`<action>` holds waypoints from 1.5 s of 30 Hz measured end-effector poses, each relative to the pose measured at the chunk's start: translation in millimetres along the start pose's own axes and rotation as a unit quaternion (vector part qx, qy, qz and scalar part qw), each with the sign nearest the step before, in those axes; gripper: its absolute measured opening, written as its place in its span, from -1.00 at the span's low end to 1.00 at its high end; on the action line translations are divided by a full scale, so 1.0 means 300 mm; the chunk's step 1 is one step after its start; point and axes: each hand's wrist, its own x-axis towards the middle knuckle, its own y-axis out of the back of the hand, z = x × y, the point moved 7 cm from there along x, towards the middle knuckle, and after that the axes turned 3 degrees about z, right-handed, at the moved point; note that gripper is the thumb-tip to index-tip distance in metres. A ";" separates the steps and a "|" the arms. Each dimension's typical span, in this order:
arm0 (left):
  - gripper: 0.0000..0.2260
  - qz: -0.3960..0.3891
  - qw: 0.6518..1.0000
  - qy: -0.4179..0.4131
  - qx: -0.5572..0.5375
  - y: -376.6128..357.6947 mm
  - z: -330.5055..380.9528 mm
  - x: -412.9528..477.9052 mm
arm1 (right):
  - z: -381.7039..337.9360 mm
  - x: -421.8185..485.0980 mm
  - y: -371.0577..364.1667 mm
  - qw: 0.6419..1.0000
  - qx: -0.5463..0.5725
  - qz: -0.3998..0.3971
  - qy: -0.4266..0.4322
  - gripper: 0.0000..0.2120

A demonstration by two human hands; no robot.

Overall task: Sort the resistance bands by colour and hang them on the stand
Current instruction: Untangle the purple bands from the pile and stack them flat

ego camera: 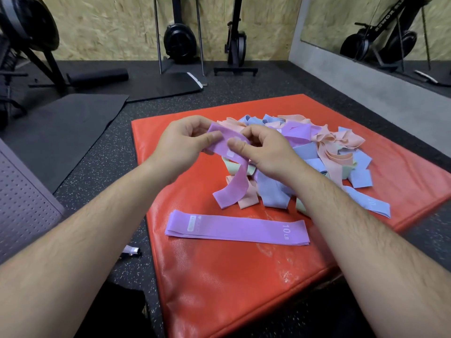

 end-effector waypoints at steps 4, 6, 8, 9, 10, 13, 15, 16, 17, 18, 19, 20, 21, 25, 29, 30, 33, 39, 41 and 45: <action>-0.94 0.023 1.000 0.012 0.010 0.023 -0.016 -0.005 | 0.052 -0.003 0.005 0.997 -0.036 -0.064 -0.026 -0.74; -0.91 0.039 0.999 0.013 0.009 0.042 -0.020 -0.009 | 0.073 -0.010 0.019 0.994 -0.057 -0.079 -0.038 -0.77; -0.91 0.062 0.998 0.010 0.003 0.064 -0.016 -0.015 | 0.084 -0.021 0.037 0.991 -0.084 -0.091 -0.046 -0.78; -0.92 0.076 0.997 0.009 0.001 0.077 -0.013 -0.018 | 0.087 -0.028 0.046 0.990 -0.094 -0.097 -0.047 -0.80; -0.92 0.089 0.996 0.008 0.000 0.087 -0.011 -0.022 | 0.091 -0.035 0.056 0.988 -0.102 -0.105 -0.047 -0.81; -0.94 0.115 0.993 0.019 -0.011 0.119 -0.014 -0.034 | 0.107 -0.057 0.089 0.982 -0.133 -0.119 -0.060 -0.77; -0.94 0.121 0.992 0.033 -0.020 0.138 -0.024 -0.041 | 0.113 -0.075 0.122 0.978 -0.160 -0.117 -0.072 -0.76; -0.94 0.123 0.991 0.041 -0.025 0.146 -0.030 -0.044 | 0.118 -0.085 0.140 0.975 -0.173 -0.115 -0.077 -0.76; -0.94 0.125 0.991 0.049 -0.029 0.154 -0.035 -0.048 | 0.127 -0.095 0.158 0.973 -0.185 -0.113 -0.085 -0.77; -0.94 0.128 0.990 0.056 -0.032 0.161 -0.041 -0.052 | 0.135 -0.107 0.176 0.970 -0.196 -0.112 -0.093 -0.78; -0.94 0.131 0.989 0.064 -0.032 0.169 -0.049 -0.057 | 0.145 -0.118 0.193 0.967 -0.208 -0.110 -0.100 -0.79; -0.94 0.137 0.987 0.074 -0.029 0.177 -0.058 -0.063 | 0.155 -0.128 0.211 0.964 -0.218 -0.111 -0.108 -0.78; -0.95 0.143 0.986 0.085 -0.022 0.186 -0.069 -0.069 | 0.166 -0.139 0.229 0.961 -0.225 -0.113 -0.117 -0.77; -0.97 0.159 0.977 0.141 0.005 0.212 -0.132 -0.102 | 0.198 -0.194 0.286 0.952 -0.234 -0.130 -0.148 -0.69; -0.98 0.145 0.968 0.206 0.005 0.211 -0.217 -0.145 | 0.230 -0.247 0.307 0.960 -0.195 -0.114 -0.168 -0.73; -0.97 0.145 0.965 0.220 0.002 0.210 -0.236 -0.158 | 0.241 -0.260 0.312 0.961 -0.189 -0.106 -0.173 -0.75; -0.95 0.133 0.957 0.259 -0.004 0.198 -0.288 -0.201 | 0.279 -0.290 0.321 0.966 -0.156 -0.088 -0.185 -0.78; -0.85 0.085 0.954 0.278 0.075 0.188 -0.338 -0.283 | 0.347 -0.373 0.291 0.959 -0.052 -0.091 -0.264 -0.76; -0.78 0.076 0.953 0.276 0.097 0.190 -0.354 -0.300 | 0.362 -0.394 0.279 0.956 -0.068 -0.083 -0.273 -0.70; -0.72 0.060 0.951 0.266 0.143 0.183 -0.390 -0.330 | 0.372 -0.417 0.242 0.955 -0.115 -0.098 -0.256 -0.75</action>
